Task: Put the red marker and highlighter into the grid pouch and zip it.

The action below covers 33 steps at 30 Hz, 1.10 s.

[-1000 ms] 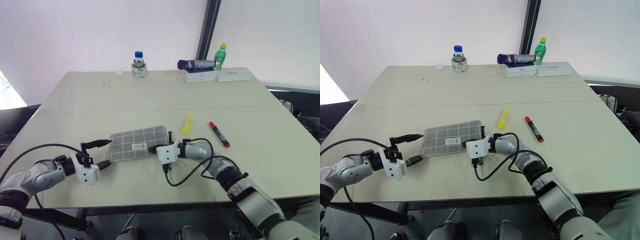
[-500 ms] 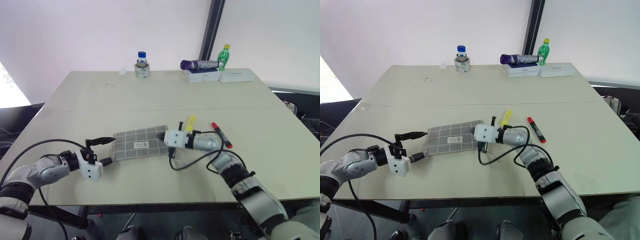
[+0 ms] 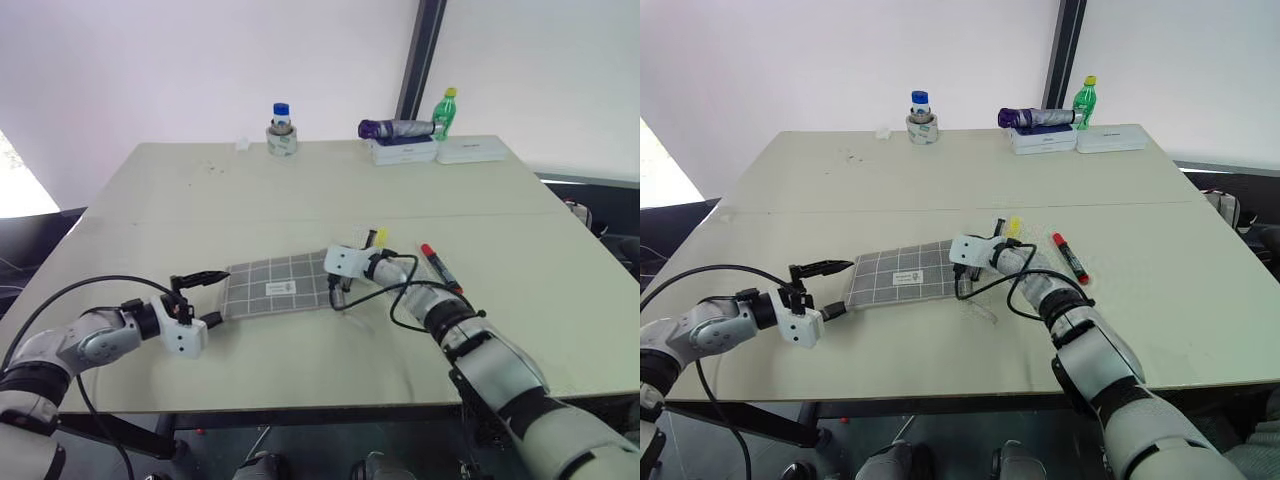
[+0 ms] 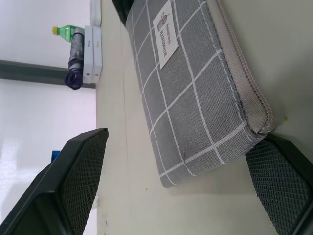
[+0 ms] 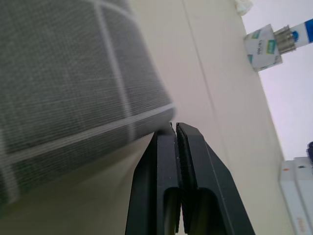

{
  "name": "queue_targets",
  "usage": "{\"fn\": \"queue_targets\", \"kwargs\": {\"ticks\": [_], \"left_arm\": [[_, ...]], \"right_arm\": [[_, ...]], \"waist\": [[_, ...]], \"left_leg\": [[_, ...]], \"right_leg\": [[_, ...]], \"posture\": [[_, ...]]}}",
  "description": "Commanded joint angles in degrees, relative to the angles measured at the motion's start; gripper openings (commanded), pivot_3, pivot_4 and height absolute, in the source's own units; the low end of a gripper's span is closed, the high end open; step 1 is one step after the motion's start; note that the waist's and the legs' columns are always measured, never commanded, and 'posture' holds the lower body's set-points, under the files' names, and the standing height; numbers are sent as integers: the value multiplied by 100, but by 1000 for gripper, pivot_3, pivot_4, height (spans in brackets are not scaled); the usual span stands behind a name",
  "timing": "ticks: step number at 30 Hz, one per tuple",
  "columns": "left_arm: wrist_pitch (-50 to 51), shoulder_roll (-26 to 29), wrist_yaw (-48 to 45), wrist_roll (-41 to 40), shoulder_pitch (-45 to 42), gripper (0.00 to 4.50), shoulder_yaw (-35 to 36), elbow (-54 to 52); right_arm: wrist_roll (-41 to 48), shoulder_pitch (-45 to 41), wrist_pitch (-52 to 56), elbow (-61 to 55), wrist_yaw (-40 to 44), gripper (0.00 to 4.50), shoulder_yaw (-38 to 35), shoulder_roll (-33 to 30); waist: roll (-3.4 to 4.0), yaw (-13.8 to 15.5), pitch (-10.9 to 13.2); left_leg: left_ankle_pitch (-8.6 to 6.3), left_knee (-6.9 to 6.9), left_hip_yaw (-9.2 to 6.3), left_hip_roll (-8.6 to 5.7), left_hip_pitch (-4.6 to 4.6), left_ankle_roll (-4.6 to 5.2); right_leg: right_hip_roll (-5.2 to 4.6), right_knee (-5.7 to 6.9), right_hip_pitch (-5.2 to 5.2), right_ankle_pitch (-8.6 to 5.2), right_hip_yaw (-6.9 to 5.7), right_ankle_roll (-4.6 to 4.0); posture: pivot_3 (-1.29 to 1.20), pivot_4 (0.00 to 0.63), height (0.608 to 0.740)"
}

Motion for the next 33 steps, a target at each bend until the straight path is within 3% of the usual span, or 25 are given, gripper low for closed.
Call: {"fn": "queue_targets", "kwargs": {"ticks": [1, 14, 16, 23, 26, 29, 32, 33], "left_arm": [[188, 10, -105, 115, 137, 4500, -136, 76], [126, -20, -310, -176, 221, 4500, -140, 31], [100, -47, -449, -342, 214, 3659, -149, 88], [4, -26, -575, -474, 303, 71, -101, -72], [-48, 11, -713, -761, 438, 21, -20, -221], [229, -61, -1036, -1589, 657, 21, 191, -317], [668, -166, -1412, -2480, 951, 0, 446, -650], [821, -169, -1457, -2608, 1066, 0, 544, -822]], "right_arm": [[20, -122, -294, 113, -20, 109, -16, 84], [181, -44, -860, 115, 211, 109, -99, 148], [196, -48, -863, 116, 212, 0, -115, 126], [320, -17, -991, -109, 381, 0, -214, -113], [856, 89, -1003, -534, 877, 0, -613, -307], [1969, 460, -530, -1401, 1964, 0, -1226, -443], [2935, 979, 350, -2577, 2892, 774, -1668, -607], [3234, 1249, 782, -3123, 3157, 1234, -1760, -695]], "waist": [[1, 4, 0], [1, -5, 0], [1, -11, 0], [2, -7, 0], [3, -14, 0], [3, -13, 0], [3, -10, 0], [2, -9, 0]], "left_leg": [[0, 0, 0, 0, 0, 0], [0, -2, 1, 1, 0, 0], [0, -1, 2, 1, 0, 0], [0, -3, 4, 1, -4, 0], [0, -3, 6, 1, -4, 0], [0, -6, 4, 1, -4, 0], [0, -5, -13, 3, -4, 1], [0, -4, -17, 3, -5, 2]], "right_leg": [[-1, 0, 0, 0, 0, 0], [0, 0, -1, 0, 1, 0], [0, 1, -2, 0, 1, 0], [0, 0, -8, -1, 4, 1], [1, 0, -8, -1, 6, 1], [2, -3, -8, -1, 8, 2], [2, -5, -6, -2, 10, 3], [3, -6, -3, -1, 10, 3]], "posture": [[0, 150, 740], [0, 150, 740], [0, 150, 740], [0, 150, 740], [0, 150, 740], [0, 150, 740], [0, 150, 740], [0, 150, 740]]}}
